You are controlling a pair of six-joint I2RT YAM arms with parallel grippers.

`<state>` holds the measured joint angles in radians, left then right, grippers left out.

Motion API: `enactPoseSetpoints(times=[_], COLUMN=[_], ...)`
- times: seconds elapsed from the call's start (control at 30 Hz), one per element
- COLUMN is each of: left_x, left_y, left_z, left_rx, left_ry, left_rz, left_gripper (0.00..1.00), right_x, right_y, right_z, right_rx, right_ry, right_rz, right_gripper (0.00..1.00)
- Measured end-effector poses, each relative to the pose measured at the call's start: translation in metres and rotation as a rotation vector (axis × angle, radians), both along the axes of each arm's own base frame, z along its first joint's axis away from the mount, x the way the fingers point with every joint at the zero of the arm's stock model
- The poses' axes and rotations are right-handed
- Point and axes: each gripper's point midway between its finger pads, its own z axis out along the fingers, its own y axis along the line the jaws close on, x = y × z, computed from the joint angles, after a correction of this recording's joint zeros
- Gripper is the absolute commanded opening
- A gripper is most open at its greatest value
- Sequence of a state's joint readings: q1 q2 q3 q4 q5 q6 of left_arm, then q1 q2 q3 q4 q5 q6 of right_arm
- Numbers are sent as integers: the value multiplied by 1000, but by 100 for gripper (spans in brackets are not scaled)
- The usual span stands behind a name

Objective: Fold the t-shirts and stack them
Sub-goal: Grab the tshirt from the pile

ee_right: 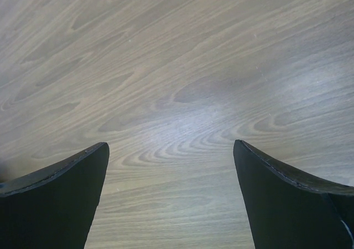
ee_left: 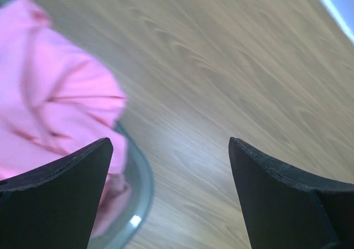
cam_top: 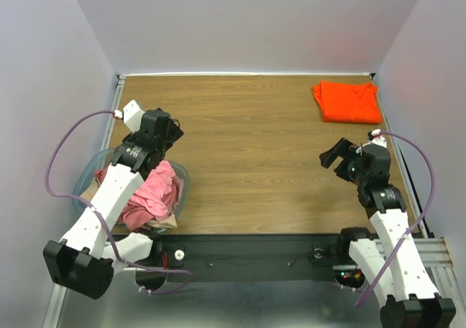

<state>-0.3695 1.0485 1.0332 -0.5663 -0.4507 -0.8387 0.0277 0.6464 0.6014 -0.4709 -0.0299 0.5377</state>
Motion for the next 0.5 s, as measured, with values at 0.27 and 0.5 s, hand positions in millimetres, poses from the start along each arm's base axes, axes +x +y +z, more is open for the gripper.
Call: enactPoseSetpoints(times=[0.27,0.5], left_x=[-15,-36], left_y=[65,86], left_z=[-39,-79], left_rx=[68,63], left_ry=[148,249], left_rz=[227,327], left_gripper=[98,94], right_x=[3,4], right_y=[1,1], right_z=[-19,-23], right_rx=[-12,-13], right_ry=[80,94], right_rz=[13,16], right_gripper=[100,100])
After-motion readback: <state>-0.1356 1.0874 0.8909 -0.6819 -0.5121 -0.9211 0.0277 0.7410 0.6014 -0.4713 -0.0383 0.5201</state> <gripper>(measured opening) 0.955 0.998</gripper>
